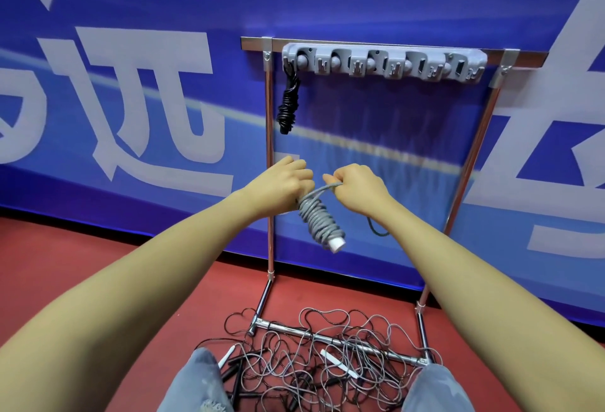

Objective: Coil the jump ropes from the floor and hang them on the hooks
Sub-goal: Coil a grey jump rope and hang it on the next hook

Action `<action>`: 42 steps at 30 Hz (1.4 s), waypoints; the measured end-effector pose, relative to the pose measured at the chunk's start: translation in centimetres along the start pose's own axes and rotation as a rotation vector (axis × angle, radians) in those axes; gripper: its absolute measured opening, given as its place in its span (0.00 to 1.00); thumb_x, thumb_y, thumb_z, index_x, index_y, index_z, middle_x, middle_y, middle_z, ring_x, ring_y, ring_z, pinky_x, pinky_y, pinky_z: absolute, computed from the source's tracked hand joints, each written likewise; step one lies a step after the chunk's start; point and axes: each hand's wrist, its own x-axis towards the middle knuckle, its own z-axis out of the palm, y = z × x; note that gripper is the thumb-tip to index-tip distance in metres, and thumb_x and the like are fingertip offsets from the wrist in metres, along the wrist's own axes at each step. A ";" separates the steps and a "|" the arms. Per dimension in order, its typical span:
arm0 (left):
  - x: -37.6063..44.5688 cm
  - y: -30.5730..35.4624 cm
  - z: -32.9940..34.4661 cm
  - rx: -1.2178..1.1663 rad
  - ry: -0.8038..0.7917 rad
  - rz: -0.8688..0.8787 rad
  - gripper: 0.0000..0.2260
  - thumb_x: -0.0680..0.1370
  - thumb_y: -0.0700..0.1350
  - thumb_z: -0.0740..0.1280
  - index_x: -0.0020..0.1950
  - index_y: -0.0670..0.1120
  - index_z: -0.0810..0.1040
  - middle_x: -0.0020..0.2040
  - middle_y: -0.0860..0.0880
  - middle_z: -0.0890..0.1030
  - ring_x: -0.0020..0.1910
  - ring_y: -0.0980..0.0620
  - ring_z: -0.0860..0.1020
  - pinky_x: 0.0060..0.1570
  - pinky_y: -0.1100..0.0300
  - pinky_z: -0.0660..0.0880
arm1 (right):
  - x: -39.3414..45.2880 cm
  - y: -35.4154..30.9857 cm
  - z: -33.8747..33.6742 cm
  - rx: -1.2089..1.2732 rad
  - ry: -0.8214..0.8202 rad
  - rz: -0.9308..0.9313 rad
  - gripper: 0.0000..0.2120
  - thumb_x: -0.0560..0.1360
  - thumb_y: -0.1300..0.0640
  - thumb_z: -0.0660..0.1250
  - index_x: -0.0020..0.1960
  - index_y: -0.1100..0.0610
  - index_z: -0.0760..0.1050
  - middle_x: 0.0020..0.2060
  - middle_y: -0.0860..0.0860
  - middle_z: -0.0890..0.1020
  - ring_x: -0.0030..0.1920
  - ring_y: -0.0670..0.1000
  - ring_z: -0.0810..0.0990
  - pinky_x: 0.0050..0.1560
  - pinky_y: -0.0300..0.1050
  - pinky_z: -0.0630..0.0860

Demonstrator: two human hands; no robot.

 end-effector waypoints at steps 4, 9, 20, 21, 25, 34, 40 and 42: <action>0.8 1.7 -1.3 -0.641 0.028 -0.549 0.10 0.74 0.42 0.70 0.43 0.41 0.68 0.31 0.47 0.73 0.29 0.50 0.67 0.32 0.55 0.62 | 0.0 0.6 -0.1 -0.022 0.079 0.017 0.10 0.78 0.56 0.60 0.40 0.57 0.71 0.41 0.56 0.79 0.43 0.61 0.75 0.40 0.47 0.67; 3.8 3.6 -2.6 -0.945 0.209 -0.978 0.13 0.76 0.43 0.65 0.52 0.44 0.61 0.33 0.50 0.73 0.30 0.52 0.69 0.27 0.62 0.64 | 0.2 0.5 0.0 -0.180 0.150 -0.061 0.15 0.82 0.51 0.52 0.52 0.62 0.70 0.41 0.59 0.79 0.46 0.63 0.78 0.38 0.48 0.65; 3.7 2.1 1.3 -0.330 -0.209 -1.109 0.15 0.79 0.42 0.62 0.61 0.38 0.62 0.52 0.38 0.77 0.50 0.36 0.77 0.38 0.51 0.68 | -1.2 0.5 0.7 -0.476 0.047 -0.335 0.18 0.84 0.48 0.48 0.52 0.61 0.68 0.43 0.56 0.80 0.37 0.60 0.74 0.34 0.47 0.62; 3.5 2.0 1.5 -0.265 -0.262 -1.088 0.15 0.79 0.41 0.62 0.62 0.38 0.62 0.53 0.39 0.77 0.51 0.37 0.77 0.38 0.52 0.67 | -1.4 0.4 0.7 -0.481 0.039 -0.350 0.18 0.84 0.48 0.49 0.52 0.61 0.69 0.44 0.56 0.80 0.39 0.61 0.75 0.35 0.47 0.62; 3.2 1.8 1.7 -0.008 -0.442 -0.922 0.15 0.76 0.36 0.63 0.61 0.38 0.66 0.54 0.42 0.79 0.51 0.40 0.79 0.38 0.54 0.67 | -1.8 -0.2 0.3 -0.466 0.007 -0.387 0.15 0.83 0.50 0.51 0.53 0.60 0.70 0.47 0.56 0.80 0.44 0.61 0.78 0.37 0.46 0.63; 3.6 1.6 0.6 0.214 -0.647 -0.483 0.05 0.77 0.40 0.62 0.48 0.45 0.78 0.49 0.46 0.82 0.48 0.44 0.80 0.31 0.61 0.61 | -1.5 -0.5 -0.5 -0.411 0.046 -0.327 0.14 0.81 0.46 0.55 0.51 0.57 0.66 0.49 0.53 0.80 0.48 0.57 0.78 0.38 0.46 0.64; 2.5 1.0 0.6 0.288 -0.635 -0.252 0.06 0.65 0.40 0.73 0.36 0.49 0.79 0.36 0.50 0.81 0.37 0.48 0.79 0.36 0.60 0.61 | -1.9 -0.5 0.4 -0.121 -0.089 -0.180 0.21 0.78 0.42 0.61 0.56 0.60 0.67 0.53 0.54 0.73 0.50 0.59 0.76 0.43 0.51 0.71; 2.1 0.6 0.7 0.303 -0.532 -0.179 0.15 0.47 0.40 0.78 0.23 0.50 0.74 0.22 0.52 0.73 0.22 0.50 0.72 0.29 0.64 0.59 | -1.9 -0.4 0.8 -0.100 -0.116 -0.183 0.18 0.78 0.42 0.60 0.51 0.58 0.70 0.48 0.52 0.73 0.49 0.57 0.76 0.42 0.48 0.69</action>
